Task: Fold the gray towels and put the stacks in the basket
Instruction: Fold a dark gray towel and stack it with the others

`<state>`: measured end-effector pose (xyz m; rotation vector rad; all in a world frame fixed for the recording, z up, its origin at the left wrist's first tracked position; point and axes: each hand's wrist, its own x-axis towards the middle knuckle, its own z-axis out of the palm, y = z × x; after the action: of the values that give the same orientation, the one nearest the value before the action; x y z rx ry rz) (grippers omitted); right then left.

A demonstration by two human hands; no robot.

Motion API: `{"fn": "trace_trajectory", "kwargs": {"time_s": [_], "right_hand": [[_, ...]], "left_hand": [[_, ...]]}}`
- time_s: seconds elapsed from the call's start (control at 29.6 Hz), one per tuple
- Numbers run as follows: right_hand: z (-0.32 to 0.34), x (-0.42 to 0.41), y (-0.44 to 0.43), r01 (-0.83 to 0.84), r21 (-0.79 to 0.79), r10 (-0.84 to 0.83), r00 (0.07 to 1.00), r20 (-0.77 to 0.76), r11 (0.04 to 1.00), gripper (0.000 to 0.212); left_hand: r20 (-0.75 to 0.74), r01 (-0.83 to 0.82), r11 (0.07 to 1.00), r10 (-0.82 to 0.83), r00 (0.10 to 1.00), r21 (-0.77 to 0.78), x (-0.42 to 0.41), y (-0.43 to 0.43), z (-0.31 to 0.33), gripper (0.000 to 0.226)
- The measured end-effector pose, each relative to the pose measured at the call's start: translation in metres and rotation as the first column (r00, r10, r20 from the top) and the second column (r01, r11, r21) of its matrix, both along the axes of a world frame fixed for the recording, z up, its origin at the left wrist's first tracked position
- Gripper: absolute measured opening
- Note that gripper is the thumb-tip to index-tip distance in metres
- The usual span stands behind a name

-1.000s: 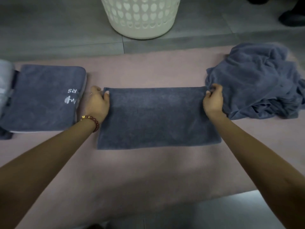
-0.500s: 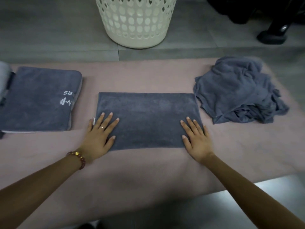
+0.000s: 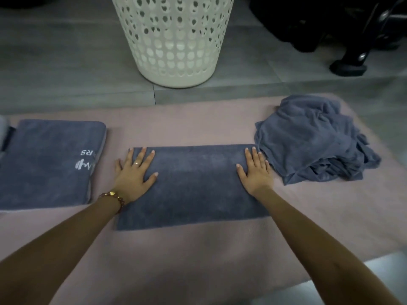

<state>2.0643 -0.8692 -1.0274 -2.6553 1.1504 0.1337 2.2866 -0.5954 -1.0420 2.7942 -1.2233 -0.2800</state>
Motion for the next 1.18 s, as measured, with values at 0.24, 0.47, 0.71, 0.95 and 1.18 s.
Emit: {"fn": "trace_trajectory", "kwargs": {"time_s": [0.24,0.47,0.71,0.95,1.18], "right_hand": [[0.008,-0.070,0.030,-0.109,0.156,0.075,0.975,0.211,0.982,0.057],[0.013,-0.118,0.036,-0.075,0.317,-0.005,0.970,0.244,0.946,0.055],[0.018,-0.099,0.040,0.364,0.509,-0.556,0.777,0.296,0.779,0.045],[0.040,-0.097,0.037,0.326,0.661,-0.636,0.711,0.300,0.676,0.042],[0.099,-0.040,0.071,0.114,0.324,-0.288,0.776,0.562,0.939,0.043]], "left_hand": [[0.111,0.279,0.959,-0.273,0.956,-0.041,-0.048,0.047,-0.006,0.063],[0.112,0.189,0.979,-0.180,0.977,-0.076,-0.079,0.079,-0.002,0.056],[0.143,0.207,0.974,-0.192,0.971,-0.097,-0.082,0.081,-0.006,0.055],[0.150,0.221,0.970,-0.205,0.967,-0.104,-0.084,0.083,-0.008,0.055],[-0.171,-0.096,0.837,0.003,0.985,-0.538,-0.070,0.059,0.025,0.038]]}}
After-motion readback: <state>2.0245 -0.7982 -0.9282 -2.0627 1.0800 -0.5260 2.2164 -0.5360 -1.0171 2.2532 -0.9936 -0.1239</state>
